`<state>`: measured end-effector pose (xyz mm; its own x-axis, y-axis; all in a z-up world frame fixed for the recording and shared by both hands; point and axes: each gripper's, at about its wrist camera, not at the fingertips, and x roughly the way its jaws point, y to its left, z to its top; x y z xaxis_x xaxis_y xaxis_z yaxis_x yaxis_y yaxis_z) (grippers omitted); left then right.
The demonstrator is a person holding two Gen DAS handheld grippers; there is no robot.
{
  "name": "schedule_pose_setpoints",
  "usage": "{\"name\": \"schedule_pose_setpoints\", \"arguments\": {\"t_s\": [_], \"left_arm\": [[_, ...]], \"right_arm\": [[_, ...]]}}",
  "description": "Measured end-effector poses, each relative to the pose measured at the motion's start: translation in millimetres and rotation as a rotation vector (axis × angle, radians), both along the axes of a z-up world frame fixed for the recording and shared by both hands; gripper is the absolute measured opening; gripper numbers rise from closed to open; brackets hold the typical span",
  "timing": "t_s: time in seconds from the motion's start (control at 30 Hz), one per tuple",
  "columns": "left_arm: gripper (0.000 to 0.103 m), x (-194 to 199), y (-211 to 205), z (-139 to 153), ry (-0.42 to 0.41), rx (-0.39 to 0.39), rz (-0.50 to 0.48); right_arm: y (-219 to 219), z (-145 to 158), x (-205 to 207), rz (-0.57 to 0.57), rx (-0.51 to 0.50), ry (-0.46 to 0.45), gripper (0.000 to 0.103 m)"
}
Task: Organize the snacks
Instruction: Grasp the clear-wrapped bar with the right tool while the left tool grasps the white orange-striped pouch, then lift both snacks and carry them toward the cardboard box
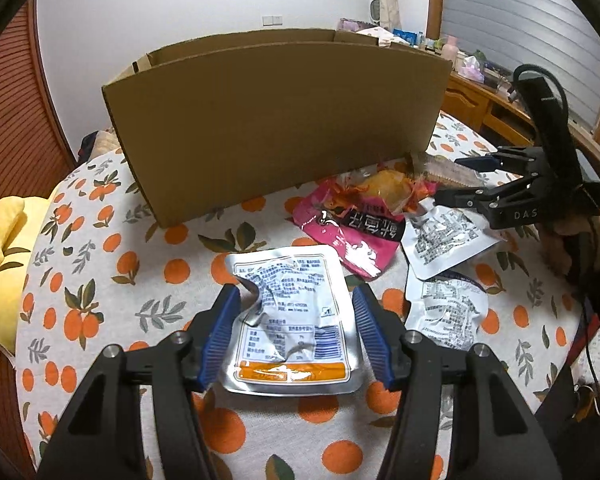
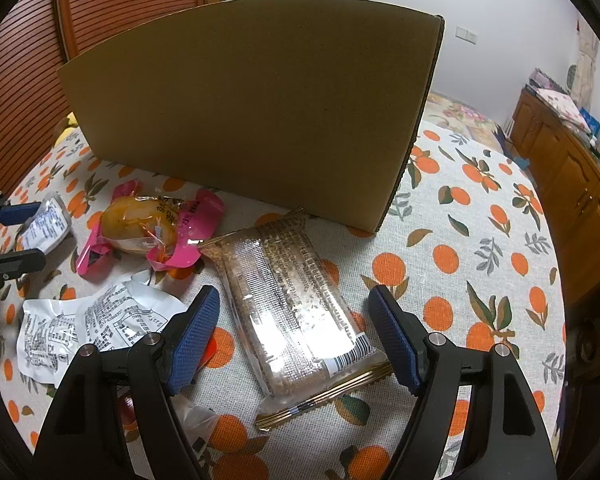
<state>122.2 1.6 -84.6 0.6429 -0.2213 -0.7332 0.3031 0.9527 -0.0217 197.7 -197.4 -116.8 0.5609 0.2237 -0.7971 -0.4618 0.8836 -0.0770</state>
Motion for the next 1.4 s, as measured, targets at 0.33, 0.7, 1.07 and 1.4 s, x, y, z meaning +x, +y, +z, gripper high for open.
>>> {"name": "schedule_pose_setpoints", "arguments": {"t_s": [0.33,0.7,1.07,1.4], "left_arm": [[0.057,-4,-4,17,-0.038,-0.02,-0.019],[0.057,-10,-8,38,-0.082,-0.026,-0.031],[0.058,-14,-5,61,-0.136,-0.04,-0.033],[0.058,-6,-4,78,-0.17,-0.041,-0.033]], "right_arm": [[-7,4,-5,-0.002,0.006,0.006,0.058],[-15,22,-30,0.004,0.042,-0.041,0.043],[-6,56,-56,0.028,0.081,-0.128,0.043],[-2,82,-70,0.054,0.1,-0.187,0.043]]}}
